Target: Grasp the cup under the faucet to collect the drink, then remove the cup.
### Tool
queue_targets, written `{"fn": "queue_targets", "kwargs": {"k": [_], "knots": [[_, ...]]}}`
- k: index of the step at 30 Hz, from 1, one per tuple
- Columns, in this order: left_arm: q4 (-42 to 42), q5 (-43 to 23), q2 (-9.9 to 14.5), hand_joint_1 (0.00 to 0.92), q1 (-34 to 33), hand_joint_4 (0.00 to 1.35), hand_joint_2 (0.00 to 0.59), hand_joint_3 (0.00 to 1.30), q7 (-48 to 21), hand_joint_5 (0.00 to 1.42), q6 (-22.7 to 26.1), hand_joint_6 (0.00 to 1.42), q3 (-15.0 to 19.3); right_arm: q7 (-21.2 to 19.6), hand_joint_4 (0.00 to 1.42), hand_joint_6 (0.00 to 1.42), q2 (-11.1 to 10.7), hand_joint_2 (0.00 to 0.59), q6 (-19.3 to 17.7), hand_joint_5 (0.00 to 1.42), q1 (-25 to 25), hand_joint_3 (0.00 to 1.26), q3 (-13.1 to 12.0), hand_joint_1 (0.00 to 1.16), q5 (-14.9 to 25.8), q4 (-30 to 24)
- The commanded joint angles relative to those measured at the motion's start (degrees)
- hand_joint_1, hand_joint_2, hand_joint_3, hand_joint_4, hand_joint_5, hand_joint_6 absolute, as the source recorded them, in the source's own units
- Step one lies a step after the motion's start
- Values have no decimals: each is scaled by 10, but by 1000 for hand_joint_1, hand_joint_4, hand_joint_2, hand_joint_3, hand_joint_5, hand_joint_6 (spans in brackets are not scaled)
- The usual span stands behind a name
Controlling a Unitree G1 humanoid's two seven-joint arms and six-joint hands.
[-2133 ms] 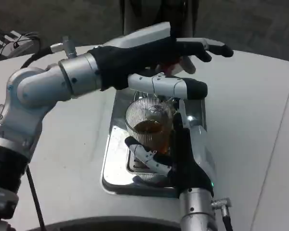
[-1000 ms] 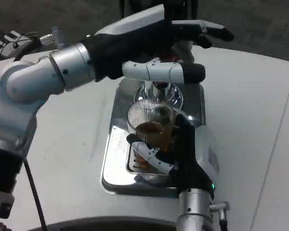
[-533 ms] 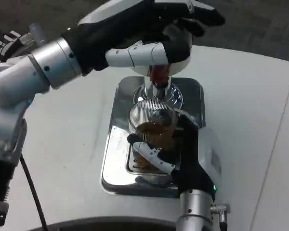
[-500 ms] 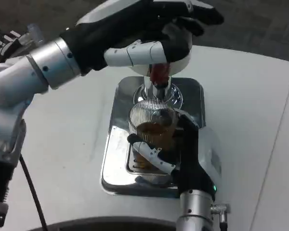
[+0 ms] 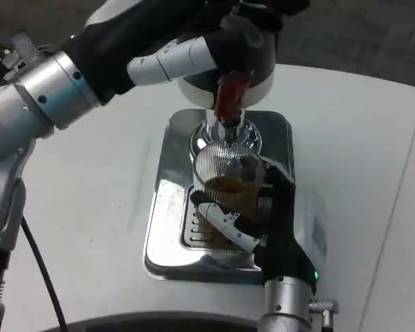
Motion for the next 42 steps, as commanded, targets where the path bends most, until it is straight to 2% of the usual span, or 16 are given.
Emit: {"fn": "queue_targets", "kwargs": {"k": [1,8,18,26,32,42], "knots": [[-12,-13,1,0,16,267,12,347,14,331,7,254,15,-11,935,847,53,195,-6,993,42,828,4,741,-4,-33],[-20,-23,5,0,29,291,11,360,23,346,14,271,29,-1,1024,1013,37,183,2,1130,69,905,11,728,-9,-75],[-23,-25,8,0,35,294,14,361,26,348,16,277,43,42,1071,1110,10,178,23,1204,99,937,14,717,-17,-119],[-40,-42,3,0,49,316,17,378,42,374,24,298,63,59,1071,1123,2,178,23,1217,117,945,9,716,-28,-143],[-62,-51,9,0,67,333,17,390,58,389,41,313,78,67,1082,1146,0,178,21,1217,117,957,-3,715,-31,-154],[-87,-63,15,0,79,346,17,396,67,405,55,334,102,88,1085,1153,-11,178,19,1231,127,957,-9,715,-43,-179]]}}
